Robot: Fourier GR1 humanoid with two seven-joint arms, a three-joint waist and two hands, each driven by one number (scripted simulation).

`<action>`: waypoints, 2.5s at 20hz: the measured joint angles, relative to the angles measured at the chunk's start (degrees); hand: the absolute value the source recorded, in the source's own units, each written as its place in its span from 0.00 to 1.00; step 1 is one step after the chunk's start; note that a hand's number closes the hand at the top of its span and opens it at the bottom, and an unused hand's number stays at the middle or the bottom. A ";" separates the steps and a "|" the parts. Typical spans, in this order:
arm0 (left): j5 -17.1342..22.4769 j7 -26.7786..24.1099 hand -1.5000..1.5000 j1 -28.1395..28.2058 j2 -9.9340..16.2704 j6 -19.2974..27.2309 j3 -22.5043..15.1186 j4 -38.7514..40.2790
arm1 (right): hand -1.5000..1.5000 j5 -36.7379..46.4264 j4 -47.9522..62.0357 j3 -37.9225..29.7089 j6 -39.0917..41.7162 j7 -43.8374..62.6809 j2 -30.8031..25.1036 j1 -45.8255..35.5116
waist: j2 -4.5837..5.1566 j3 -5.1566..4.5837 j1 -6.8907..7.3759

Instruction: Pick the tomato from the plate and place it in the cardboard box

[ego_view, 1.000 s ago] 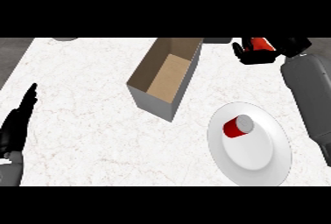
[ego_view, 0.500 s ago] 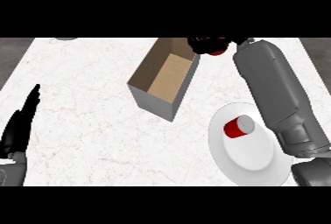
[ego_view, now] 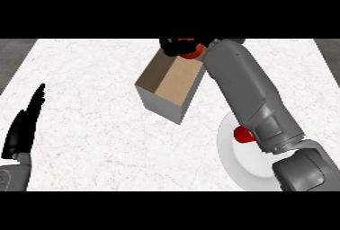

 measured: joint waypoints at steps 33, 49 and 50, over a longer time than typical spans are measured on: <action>-0.29 -0.41 0.50 -2.66 -0.48 -0.77 -0.02 1.42 | 0.00 -16.13 12.50 -15.27 -7.30 -8.60 -2.53 -1.90 | 0.85 0.07 1.66; -0.22 -0.46 0.50 -2.71 -0.30 -1.01 0.53 1.28 | 0.00 -18.73 14.58 -18.79 10.05 -14.94 -24.89 5.94 | 1.06 0.18 1.28; -0.29 -0.02 0.50 -2.74 -0.30 -1.18 0.35 0.94 | 0.00 -18.56 14.69 -18.67 11.09 -15.65 -25.86 6.57 | 1.08 0.21 1.39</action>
